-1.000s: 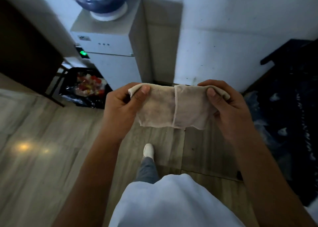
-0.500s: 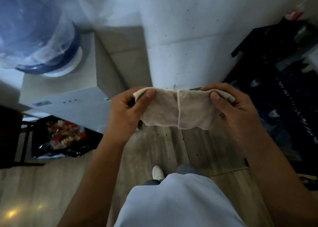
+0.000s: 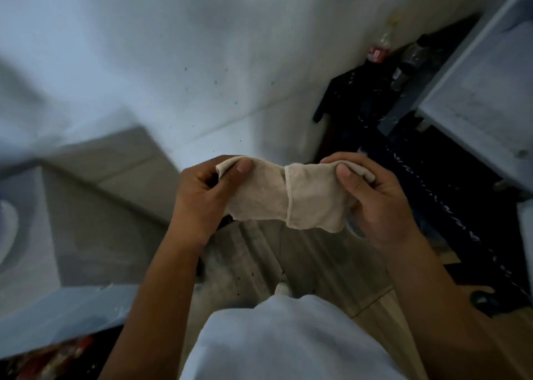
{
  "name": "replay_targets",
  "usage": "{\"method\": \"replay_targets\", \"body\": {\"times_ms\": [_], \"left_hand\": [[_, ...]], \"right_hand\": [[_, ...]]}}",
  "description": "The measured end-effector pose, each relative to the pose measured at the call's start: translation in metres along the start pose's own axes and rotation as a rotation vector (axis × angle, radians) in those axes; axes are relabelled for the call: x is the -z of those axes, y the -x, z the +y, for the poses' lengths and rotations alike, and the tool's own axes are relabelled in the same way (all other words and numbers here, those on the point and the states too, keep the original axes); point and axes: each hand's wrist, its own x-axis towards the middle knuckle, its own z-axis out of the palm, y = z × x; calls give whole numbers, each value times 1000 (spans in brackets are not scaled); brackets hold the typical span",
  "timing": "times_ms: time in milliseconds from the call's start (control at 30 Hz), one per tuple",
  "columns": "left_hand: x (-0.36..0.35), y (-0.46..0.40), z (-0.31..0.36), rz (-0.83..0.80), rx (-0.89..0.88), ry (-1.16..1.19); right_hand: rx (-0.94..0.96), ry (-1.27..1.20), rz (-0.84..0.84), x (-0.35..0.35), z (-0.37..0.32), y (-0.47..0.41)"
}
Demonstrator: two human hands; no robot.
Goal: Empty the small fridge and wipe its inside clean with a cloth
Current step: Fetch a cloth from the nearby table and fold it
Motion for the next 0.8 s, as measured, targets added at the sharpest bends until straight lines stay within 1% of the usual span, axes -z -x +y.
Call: {"method": "replay_targets", "body": {"times_ms": [233,400,467,667,800], "left_hand": [[-51,-88,7,-164,-105,-11],[-87,-156,-1,-352,-146,-24],[-102,-185,-7,-409,-174,-23],[-140,-263,-4,-643,-166,14],[-167,-302,6,-799,-178,65]], "right_hand": [[-9,22,203,39,-16,-40],[-40,62,404,57,-11,-71],[-18,73,479,62,-9,-83],[29,60,705,78,-13,-110],[42,110,801,90,-17,-120]]}}
